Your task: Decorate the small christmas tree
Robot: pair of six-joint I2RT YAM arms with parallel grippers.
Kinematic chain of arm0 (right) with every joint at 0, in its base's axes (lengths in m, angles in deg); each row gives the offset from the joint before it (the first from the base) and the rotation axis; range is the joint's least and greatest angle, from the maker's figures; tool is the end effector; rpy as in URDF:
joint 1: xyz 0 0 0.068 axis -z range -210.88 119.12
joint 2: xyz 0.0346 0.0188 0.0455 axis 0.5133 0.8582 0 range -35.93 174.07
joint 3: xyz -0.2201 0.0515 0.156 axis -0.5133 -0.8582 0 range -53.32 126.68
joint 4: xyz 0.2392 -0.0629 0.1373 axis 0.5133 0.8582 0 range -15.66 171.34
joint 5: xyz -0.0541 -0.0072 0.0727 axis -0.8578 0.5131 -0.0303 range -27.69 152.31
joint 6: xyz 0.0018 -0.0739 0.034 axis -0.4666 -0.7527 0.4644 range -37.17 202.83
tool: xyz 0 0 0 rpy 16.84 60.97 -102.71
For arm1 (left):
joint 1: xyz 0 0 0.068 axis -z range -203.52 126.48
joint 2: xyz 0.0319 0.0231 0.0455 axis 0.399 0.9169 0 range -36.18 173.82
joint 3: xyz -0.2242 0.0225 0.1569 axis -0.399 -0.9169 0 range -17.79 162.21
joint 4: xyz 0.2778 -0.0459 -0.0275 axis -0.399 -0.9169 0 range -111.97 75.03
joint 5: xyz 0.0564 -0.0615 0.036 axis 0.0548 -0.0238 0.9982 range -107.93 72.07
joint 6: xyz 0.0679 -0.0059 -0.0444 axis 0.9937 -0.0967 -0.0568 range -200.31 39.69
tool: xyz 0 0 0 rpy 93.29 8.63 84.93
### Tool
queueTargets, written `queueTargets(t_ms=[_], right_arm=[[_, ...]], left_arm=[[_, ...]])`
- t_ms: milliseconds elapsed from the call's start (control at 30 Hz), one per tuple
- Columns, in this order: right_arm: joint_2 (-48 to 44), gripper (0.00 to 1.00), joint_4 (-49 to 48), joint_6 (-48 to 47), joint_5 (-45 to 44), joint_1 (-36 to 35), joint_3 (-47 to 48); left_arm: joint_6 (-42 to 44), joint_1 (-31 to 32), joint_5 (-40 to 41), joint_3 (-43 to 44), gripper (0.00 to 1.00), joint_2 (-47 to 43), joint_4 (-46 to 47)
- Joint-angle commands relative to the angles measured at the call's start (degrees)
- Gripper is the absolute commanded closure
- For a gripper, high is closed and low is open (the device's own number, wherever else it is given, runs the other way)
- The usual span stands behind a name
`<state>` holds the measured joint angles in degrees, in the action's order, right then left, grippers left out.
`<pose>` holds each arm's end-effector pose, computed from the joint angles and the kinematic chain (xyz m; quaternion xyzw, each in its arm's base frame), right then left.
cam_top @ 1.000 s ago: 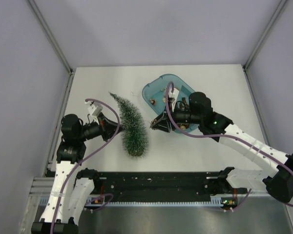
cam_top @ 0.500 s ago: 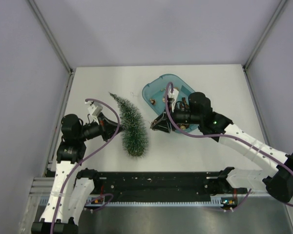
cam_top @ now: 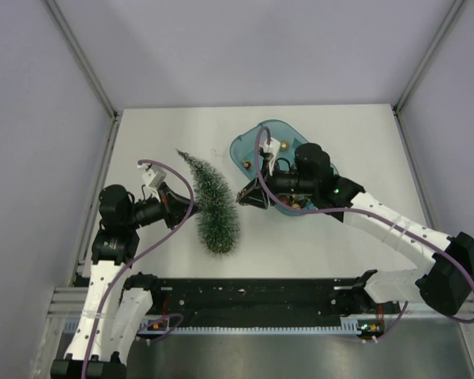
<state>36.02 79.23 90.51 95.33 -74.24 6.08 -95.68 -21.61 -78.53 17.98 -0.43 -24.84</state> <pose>0.2201 0.2607 0.3268 -0.3968 0.6842 0.4511 0.4134 0.1769 -0.0675 0.3104 0.2450 0.6942 -0.4652 0.4916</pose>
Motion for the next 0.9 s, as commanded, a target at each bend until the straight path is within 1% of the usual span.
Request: queueTargets(t_ms=[0,267,433,467,633,867], right_arm=[[1.36,0.87,-3.13,-1.18,0.30,-0.50,3.97],[2.94,0.89,-4.27,-1.53,0.47,0.72,4.67],[4.08,0.89,-4.44,-0.74,2.40,1.08,4.94],[4.17,0.90,-6.19,-0.30,2.67,1.08,4.59],[4.08,0.90,-8.22,2.07,5.39,0.82,2.83],[3.91,0.90,-6.82,1.63,5.39,-0.68,1.86]], left_arm=[[-0.62,-0.15,-0.57,-0.09,1.00,-0.77,3.45],[-0.62,-0.07,-0.57,-0.09,1.00,-0.77,3.45],[-0.71,-0.07,-0.57,-0.09,1.00,-1.03,3.36],[-0.71,-0.07,-0.49,-0.09,1.00,-0.94,3.28],[-0.79,-0.07,-0.40,-0.26,1.00,-0.94,3.63],[-1.06,-0.07,-0.40,-0.44,1.00,-1.12,3.80]])
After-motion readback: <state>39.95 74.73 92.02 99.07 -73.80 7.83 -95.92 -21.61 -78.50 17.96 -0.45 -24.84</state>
